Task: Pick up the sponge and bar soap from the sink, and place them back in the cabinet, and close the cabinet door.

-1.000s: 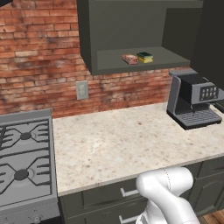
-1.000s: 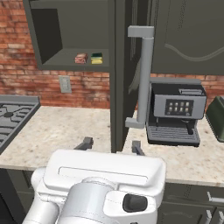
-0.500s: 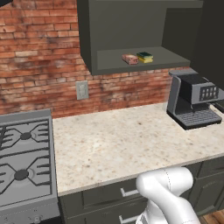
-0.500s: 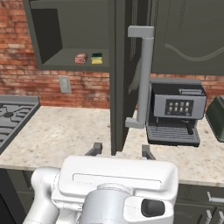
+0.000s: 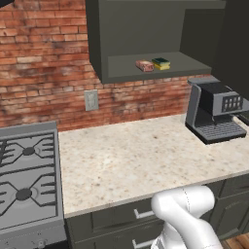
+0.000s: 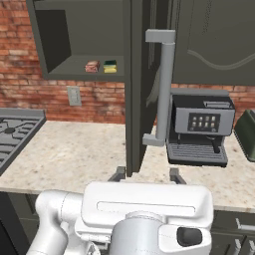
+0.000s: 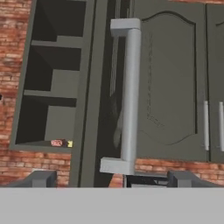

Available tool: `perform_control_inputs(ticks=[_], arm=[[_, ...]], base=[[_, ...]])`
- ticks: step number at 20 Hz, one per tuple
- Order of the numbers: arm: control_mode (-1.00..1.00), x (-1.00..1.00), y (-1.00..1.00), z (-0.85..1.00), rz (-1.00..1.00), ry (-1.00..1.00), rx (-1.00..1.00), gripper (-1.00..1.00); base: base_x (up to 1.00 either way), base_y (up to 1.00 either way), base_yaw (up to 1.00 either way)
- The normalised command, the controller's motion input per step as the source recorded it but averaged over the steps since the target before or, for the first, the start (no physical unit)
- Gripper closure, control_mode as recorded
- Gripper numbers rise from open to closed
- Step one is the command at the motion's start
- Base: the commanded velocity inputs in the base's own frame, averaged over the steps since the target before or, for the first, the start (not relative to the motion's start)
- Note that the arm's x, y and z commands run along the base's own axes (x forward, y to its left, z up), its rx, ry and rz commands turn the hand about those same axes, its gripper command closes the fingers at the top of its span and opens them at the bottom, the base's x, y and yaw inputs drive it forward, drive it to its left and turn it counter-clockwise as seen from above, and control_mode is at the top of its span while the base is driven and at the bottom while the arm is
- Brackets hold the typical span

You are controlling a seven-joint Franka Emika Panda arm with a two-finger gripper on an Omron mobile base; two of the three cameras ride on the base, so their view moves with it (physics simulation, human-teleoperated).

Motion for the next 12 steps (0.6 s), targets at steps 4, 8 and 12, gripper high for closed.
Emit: perform_control_inputs(ticks=[4, 8, 12], arm=[[-1.00, 0.12, -0.11, -0.11, 0.02, 0.00, 0.00, -1.00], [-1.00, 0.14, -0.06, -0.07, 0.01, 0.00, 0.00, -1.00], [-1.00, 0.21, -0.06, -0.05, 0.01, 0.00, 0.00, -1.00]], base=[[0.00, 0.00, 0.00], [0.00, 0.00, 0.00], [0.00, 0.00, 0.00]])
